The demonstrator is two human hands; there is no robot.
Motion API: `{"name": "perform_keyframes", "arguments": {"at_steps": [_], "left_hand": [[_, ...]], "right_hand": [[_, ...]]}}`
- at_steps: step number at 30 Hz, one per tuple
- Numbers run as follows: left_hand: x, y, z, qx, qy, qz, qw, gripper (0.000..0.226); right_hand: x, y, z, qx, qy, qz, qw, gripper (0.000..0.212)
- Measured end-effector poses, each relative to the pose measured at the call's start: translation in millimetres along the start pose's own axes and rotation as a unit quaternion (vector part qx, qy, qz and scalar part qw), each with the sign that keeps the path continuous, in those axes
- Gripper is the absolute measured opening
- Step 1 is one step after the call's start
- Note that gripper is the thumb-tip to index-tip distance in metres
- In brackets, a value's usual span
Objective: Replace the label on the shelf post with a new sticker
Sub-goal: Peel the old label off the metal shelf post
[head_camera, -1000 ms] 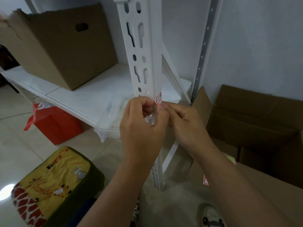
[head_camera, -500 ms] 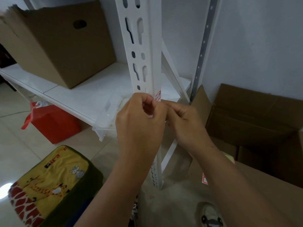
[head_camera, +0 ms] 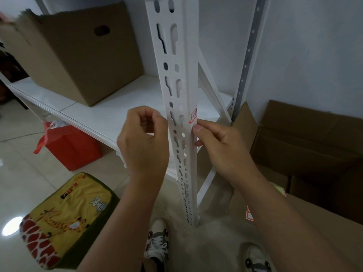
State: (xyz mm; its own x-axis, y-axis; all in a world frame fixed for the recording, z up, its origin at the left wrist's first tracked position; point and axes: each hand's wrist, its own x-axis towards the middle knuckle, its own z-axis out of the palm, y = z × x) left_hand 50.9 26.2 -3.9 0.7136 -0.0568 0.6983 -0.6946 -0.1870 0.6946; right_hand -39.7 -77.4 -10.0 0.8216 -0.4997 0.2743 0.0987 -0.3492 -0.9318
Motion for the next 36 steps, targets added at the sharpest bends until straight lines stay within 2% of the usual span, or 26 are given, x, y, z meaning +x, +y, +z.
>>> {"name": "perform_keyframes", "arguments": {"at_steps": [8,12,16,19,29,33,36], "left_hand": [[-17.3,8.8,2.5,-0.136,-0.072,-0.021,0.988,0.005],[-21.8,9.1,2.1,-0.17,-0.128,-0.03,0.977,0.024],[-24.9,17.1,1.5,-0.261,-0.18,-0.103,0.943,0.023],[-24.7,17.9,2.3,-0.268,-0.197,-0.092,0.939,0.02],[-23.0,19.9,-2.6,-0.257,-0.169,-0.112,0.945,0.007],[-20.2,16.6,-3.6,-0.213,-0.147,-0.1,0.961,0.013],[-16.8,11.4,-3.0,-0.191,-0.119,-0.109,0.968,0.027]], "right_hand": [[0.0,2.8,3.6,-0.024,0.031,-0.004,0.999,0.021],[-0.1,5.7,7.2,-0.066,0.08,-0.024,0.994,0.033],[-2.9,4.2,9.3,-0.068,0.13,-0.057,0.988,0.027],[-6.4,0.1,12.9,-0.061,0.158,-0.099,0.981,0.021],[-13.2,-6.1,17.2,-0.043,0.161,-0.154,0.974,0.02],[-13.1,-5.0,18.3,-0.055,0.165,-0.153,0.973,0.019],[-12.7,-2.2,19.4,-0.054,0.166,-0.135,0.975,0.021]]}}
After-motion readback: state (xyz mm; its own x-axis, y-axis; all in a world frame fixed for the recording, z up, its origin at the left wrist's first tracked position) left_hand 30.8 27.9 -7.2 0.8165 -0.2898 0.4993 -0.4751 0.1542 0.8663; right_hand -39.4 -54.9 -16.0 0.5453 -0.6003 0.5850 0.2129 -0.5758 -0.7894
